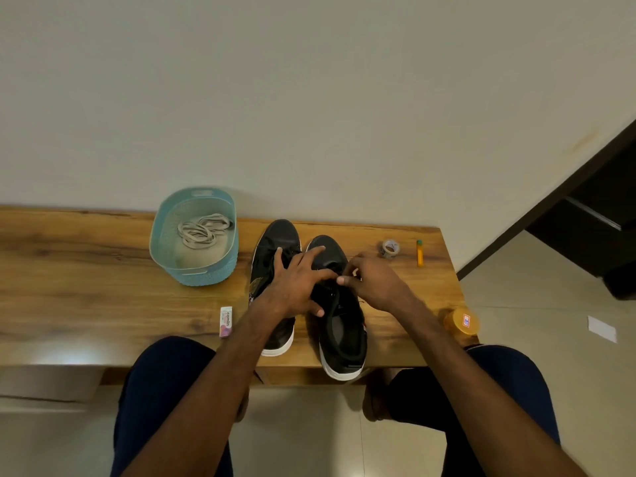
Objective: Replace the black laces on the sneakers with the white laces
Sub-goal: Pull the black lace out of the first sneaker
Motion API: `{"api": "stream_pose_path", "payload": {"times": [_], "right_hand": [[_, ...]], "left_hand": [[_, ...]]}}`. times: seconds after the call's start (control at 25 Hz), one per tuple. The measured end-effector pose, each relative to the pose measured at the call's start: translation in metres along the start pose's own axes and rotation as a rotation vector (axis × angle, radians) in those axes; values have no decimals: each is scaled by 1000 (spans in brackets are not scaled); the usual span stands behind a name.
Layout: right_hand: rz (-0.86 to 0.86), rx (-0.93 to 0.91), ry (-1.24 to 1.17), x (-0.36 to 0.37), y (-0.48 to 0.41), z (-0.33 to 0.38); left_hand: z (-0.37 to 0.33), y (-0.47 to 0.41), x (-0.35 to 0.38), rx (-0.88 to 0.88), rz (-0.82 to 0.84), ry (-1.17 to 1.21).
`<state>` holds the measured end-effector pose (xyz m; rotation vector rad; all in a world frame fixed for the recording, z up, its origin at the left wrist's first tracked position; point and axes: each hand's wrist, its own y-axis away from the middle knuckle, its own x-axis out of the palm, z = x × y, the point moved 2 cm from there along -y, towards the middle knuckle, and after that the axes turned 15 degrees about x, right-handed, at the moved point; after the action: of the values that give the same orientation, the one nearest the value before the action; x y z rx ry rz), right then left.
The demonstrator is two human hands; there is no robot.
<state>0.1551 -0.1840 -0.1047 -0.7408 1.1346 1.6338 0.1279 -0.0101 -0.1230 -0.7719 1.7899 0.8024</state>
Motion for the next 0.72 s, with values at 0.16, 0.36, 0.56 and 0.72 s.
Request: {"api": "stream_pose_path", "payload": {"times": [0.16,0.36,0.56,0.72], "right_hand": [[6,-33,140,3,-4,9],[-13,126,-349,-35,-2,-22],[-43,48,0,-18,1,-20],[35,8,-21,5,3,0]], "left_hand": [[2,-3,-1,0,-20,-48],[0,-2,-2,5,-30,-64],[-2,-2,-2,-10,-35,-39],[5,2,1,-21,-8,-30]]}}
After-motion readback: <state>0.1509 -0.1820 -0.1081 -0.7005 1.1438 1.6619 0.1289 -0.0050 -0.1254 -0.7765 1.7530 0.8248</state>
